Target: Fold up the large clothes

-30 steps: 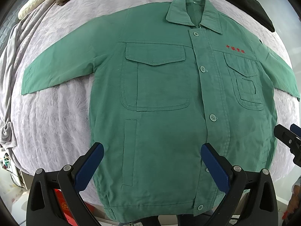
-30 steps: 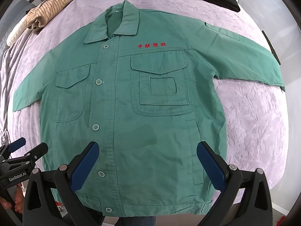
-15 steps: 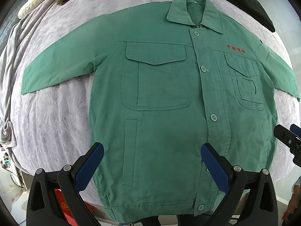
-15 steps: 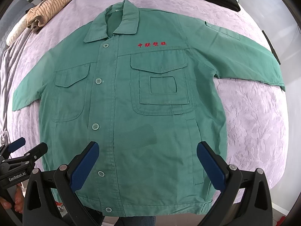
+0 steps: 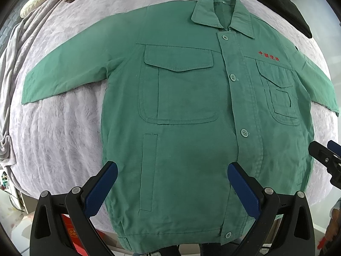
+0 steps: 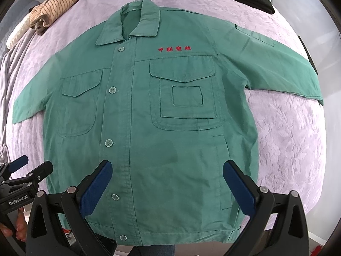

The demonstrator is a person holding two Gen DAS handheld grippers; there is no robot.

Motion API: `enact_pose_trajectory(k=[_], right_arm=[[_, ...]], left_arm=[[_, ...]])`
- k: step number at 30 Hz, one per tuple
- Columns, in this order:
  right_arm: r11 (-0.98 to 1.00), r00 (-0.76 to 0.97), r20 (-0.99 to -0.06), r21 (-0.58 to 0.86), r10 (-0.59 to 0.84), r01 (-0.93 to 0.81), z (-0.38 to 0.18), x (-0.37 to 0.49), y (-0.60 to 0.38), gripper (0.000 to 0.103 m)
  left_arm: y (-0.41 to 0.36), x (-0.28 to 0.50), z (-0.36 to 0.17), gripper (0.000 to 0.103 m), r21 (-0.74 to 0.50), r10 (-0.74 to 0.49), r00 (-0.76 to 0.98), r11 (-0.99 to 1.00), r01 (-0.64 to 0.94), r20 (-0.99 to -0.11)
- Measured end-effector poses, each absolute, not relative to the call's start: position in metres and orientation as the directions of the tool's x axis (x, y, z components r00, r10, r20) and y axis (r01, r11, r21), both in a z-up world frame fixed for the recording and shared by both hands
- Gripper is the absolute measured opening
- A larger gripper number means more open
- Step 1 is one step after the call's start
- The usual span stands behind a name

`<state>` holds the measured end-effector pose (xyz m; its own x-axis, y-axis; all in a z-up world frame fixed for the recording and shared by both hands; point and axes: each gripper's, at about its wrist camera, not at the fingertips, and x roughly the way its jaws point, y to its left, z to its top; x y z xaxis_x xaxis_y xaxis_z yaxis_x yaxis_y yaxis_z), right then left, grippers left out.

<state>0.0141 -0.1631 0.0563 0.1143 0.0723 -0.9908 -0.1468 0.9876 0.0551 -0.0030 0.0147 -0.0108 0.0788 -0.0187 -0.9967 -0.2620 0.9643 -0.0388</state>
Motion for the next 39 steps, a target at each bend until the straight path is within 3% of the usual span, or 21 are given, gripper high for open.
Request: enact_pose_trajectory(k=[9,13,22,29,36,38,39], right_arm=[[0.98,0.098,-0.991,0.068,0.087,-0.189,0.05,0.016,-0.135,0.103],[0.963,0.111,-0.981,0.127,0.157,-0.236,0.051,0.013,-0.104,0.103],[0.861,-0.058,-0.919,0.387,0.391,-0.33,0.017,0.003,-0.002,0.103],[0.805,-0.075,-0.901,0.418,0.428,-0.421,-0.002,-0.01,0.065,0.103],[0.778,-0.087,-0.886,0.444,0.456,-0.445,-0.015,-0.011,0.1,0.103],[0.771,-0.081,-0.883,0.445,0.462,-0.455,-0.015,-0.013,0.103,0.103],[0.769,-0.078,-0.881,0.447,0.466,-0.458,-0.014,-0.013,0.106,0.103]], left_arm=[[0.047,-0.008,-0.021,0.103,-0.133,-0.093,0.14,0.942,-0.308,-0.986],[0.086,-0.011,-0.03,0.103,-0.228,-0.151,0.232,0.907,-0.354,-0.961],[0.234,-0.026,-0.061,0.103,-0.281,-0.093,0.344,0.784,-0.553,-0.934],[0.392,-0.045,-0.092,0.103,-0.33,0.04,0.448,0.618,-0.713,-0.893],[0.498,-0.067,-0.112,0.103,-0.419,0.065,0.515,0.5,-0.758,-0.855],[0.495,-0.06,-0.113,0.095,-0.391,0.094,0.506,0.521,-0.759,-0.857],[0.481,-0.054,-0.118,0.078,-0.364,0.11,0.489,0.533,-0.764,-0.866]])
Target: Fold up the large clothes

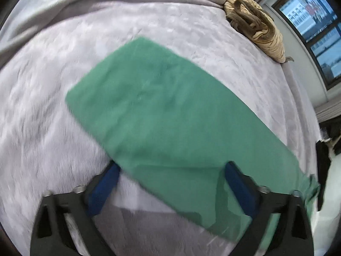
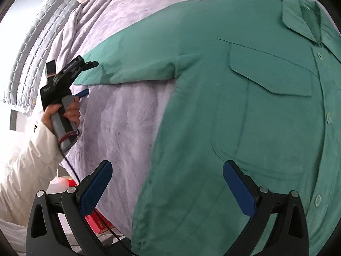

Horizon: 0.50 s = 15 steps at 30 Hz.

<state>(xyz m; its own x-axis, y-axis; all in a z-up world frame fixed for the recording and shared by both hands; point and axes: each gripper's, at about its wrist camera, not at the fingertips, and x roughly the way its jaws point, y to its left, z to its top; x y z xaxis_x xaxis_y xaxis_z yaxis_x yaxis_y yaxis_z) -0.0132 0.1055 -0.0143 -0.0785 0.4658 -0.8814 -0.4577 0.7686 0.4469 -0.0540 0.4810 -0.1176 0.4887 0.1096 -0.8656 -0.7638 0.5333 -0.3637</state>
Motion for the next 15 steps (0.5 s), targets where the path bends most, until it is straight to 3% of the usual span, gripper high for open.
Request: enact_pose_trajectory(k=[1,2,3,4,9,15], right_arm=[[0.769,-0.077,-0.882,0.445,0.465,-0.458,-0.016,-0.012,0.107,0.103],[0.77,-0.076,-0.883,0.443,0.463,-0.458,-0.016,-0.011,0.107,0.103],[0.772,-0.073,-0.884,0.441,0.462,-0.458,-0.016,-0.011,0.107,0.103],[0.773,-0.068,-0.884,0.439,0.462,-0.457,-0.017,-0.011,0.109,0.103],[0.79,-0.022,-0.887,0.423,0.462,-0.444,-0.013,-0.012,0.094,0.103],[0.809,0.052,-0.868,0.438,0.495,-0.391,-0.008,-0.001,0.056,0.103]], left_arm=[[0.48,-0.054,-0.119,0.059,-0.343,0.126,0.478,0.543,-0.766,-0.869],[0.484,-0.057,-0.117,0.049,-0.329,0.139,0.476,0.556,-0.763,-0.868],[0.462,-0.042,-0.123,0.018,-0.332,0.129,0.476,0.562,-0.758,-0.87],[0.46,-0.041,-0.122,0.005,-0.355,0.108,0.496,0.57,-0.741,-0.861],[0.452,-0.03,-0.093,0.003,-0.406,0.093,0.579,0.623,-0.669,-0.81],[0.386,0.009,-0.001,0.003,-0.416,0.053,0.733,0.794,-0.443,-0.679]])
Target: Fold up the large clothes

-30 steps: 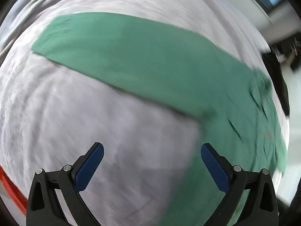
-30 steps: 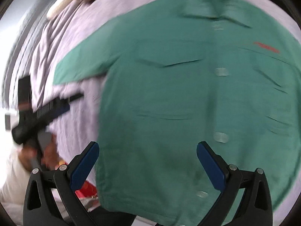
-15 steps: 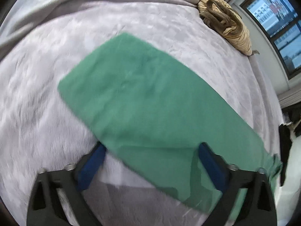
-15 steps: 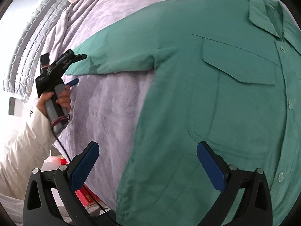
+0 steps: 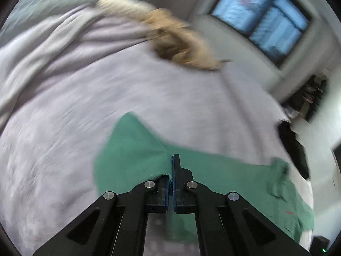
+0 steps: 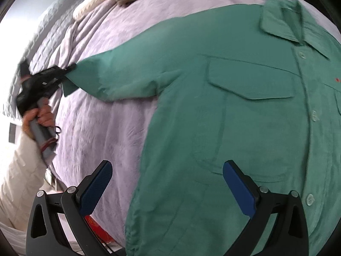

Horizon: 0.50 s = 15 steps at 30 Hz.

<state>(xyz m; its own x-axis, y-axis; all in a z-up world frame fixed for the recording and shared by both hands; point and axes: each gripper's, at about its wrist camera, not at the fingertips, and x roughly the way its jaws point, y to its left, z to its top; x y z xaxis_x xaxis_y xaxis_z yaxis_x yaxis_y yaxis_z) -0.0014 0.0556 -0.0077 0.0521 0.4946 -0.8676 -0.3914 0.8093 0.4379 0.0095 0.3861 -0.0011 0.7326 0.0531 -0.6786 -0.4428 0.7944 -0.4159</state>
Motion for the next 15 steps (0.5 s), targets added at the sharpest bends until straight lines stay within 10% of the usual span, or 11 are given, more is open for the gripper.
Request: enact_pose_trajectory(k=[8,15], right_arm=[[0.858,0.227,-0.836,0.443,0.5,-0.261,0.02,0.023,-0.051,0.103],[0.907,0.297,-0.86,0.417,0.415,-0.06,0.007,0.043,-0.17,0.103]], left_arm=[[0.195,0.099,0.068,0.003,-0.368,-0.206,0.788,0.929,-0.028,-0.58],[0.013,0.159,-0.013,0.003,-0.181,-0.227,0.609,0.974,0.138,-0.76]])
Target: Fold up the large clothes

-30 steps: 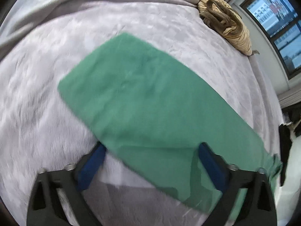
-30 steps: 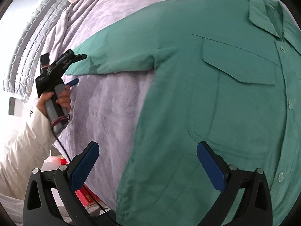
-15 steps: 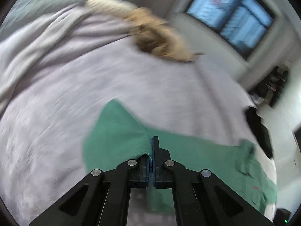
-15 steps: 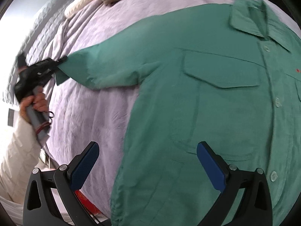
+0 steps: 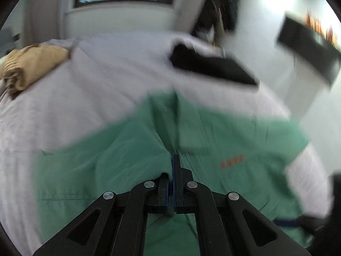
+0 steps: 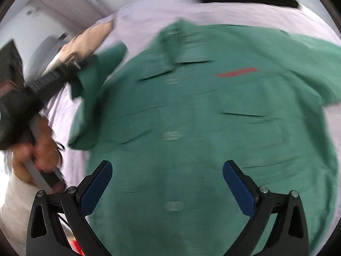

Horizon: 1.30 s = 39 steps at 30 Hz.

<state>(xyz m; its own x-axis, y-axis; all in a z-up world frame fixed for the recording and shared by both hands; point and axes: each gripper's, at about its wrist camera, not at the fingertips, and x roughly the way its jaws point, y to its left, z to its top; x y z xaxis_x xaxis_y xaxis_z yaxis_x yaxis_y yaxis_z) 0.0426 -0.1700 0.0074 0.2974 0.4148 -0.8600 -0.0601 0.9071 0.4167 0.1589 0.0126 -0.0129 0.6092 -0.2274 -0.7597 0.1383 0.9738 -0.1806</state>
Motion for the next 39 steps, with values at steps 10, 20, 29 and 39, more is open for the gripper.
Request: enact_pose_trajectory(k=[10,20,29,39], right_arm=[[0.916,0.272,-0.89,0.396,0.366,0.061,-0.02,0.041,-0.229,0.103],[0.915,0.327,-0.869,0.284,0.372,-0.287,0.017,0.089,-0.121,0.103],[0.729,0.472,-0.882,-0.311,0.019,-0.61,-0.053,0.11,0.033,0.101],[0.907,0.465,-0.785,0.406,0.409,-0.111,-0.009,0.146,-0.12,0.01]], left_arm=[[-0.05,0.121,-0.082,0.103,0.076,-0.049,0.534,0.975,0.21,-0.844],[0.066,0.023,-0.038,0.103,0.207,0.2,0.573,0.977,-0.054,-0.795],[0.172,0.024,-0.089,0.103,0.324,0.471,0.385,0.863,-0.388,-0.794],[0.176,0.034,-0.106,0.103,0.291,0.467,0.372,0.85,-0.439,-0.802]])
